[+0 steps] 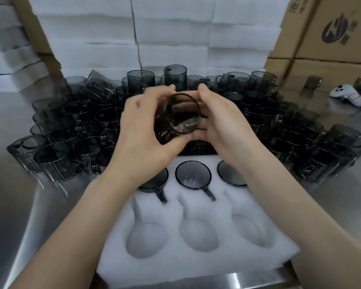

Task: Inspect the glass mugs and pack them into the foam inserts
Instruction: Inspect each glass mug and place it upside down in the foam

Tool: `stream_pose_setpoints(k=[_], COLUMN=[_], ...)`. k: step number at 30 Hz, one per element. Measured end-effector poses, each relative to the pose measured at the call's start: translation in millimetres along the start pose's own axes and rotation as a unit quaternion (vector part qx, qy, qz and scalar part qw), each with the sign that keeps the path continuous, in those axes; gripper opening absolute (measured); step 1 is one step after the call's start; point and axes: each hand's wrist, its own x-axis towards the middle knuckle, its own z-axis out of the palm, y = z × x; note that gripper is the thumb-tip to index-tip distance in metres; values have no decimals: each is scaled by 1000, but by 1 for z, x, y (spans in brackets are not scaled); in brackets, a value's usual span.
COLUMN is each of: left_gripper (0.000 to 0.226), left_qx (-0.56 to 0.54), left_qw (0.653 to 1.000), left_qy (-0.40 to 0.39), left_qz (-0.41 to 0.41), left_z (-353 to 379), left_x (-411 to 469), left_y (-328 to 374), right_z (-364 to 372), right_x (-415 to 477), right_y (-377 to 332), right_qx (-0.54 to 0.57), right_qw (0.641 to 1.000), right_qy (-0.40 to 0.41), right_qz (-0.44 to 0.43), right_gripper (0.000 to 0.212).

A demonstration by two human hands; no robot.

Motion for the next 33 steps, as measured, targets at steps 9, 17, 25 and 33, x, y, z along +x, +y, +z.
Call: stream_pose_setpoints(k=[9, 17, 25, 33], left_gripper=[55, 54, 61, 63], left_qx=[-190, -210, -158, -164], left_qw=[981, 976, 985, 984], left_qy=[-16, 11, -56, -67], left_qz=[-26, -51, -41, -31], left_z=[-5, -8, -4, -1], left_x=[-1, 3, 2, 3], left_y=[0, -4, -5, -5], right_z=[-7, -8, -6, -7], right_x=[-1, -3, -6, -1], right_y=[0, -1, 1, 3], right_qx=[126, 62, -93, -12], right_qw=[973, 984, 989, 998], right_qy=[-186, -163, -48, 0], right_qz=[55, -43, -105, -65], right_gripper=[45, 62, 37, 22])
